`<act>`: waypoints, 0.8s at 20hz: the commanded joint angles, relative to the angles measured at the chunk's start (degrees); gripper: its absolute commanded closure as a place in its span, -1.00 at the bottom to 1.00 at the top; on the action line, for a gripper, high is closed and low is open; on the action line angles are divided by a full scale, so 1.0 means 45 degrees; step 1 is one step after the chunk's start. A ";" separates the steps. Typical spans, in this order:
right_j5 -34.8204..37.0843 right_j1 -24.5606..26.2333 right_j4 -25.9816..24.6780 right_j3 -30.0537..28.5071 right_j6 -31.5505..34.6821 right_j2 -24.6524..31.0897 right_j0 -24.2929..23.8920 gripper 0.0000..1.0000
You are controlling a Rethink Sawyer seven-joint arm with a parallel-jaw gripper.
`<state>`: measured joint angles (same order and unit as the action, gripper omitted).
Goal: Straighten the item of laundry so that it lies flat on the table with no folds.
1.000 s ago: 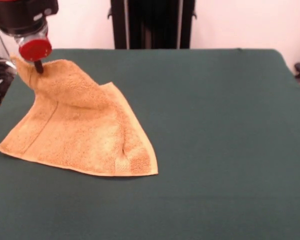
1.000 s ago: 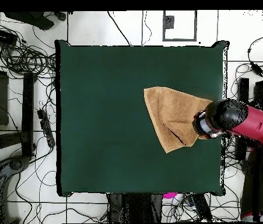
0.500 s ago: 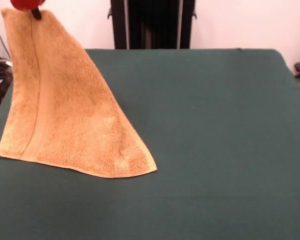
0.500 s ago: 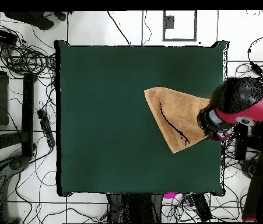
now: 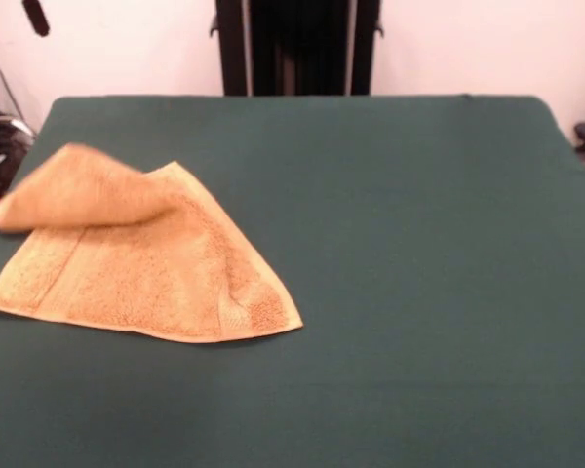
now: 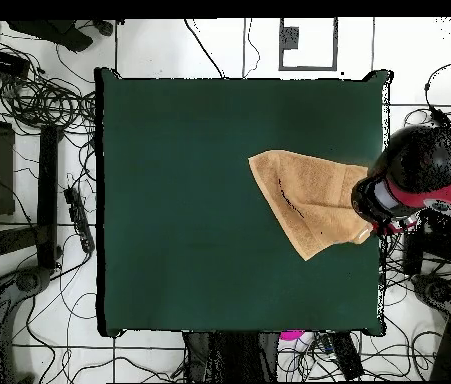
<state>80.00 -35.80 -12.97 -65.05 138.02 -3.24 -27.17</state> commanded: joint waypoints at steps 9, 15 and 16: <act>-0.2954 -0.0107 0.0670 -0.1594 0.1663 0.0335 0.1068 -1.00; -0.4687 0.1078 0.0074 0.0562 0.1205 0.0664 0.1189 -1.00; -0.4821 0.1322 -0.0038 0.0894 0.1160 0.0682 0.1252 -1.00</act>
<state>65.72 -35.75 -12.31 -63.86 138.02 -4.17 -24.51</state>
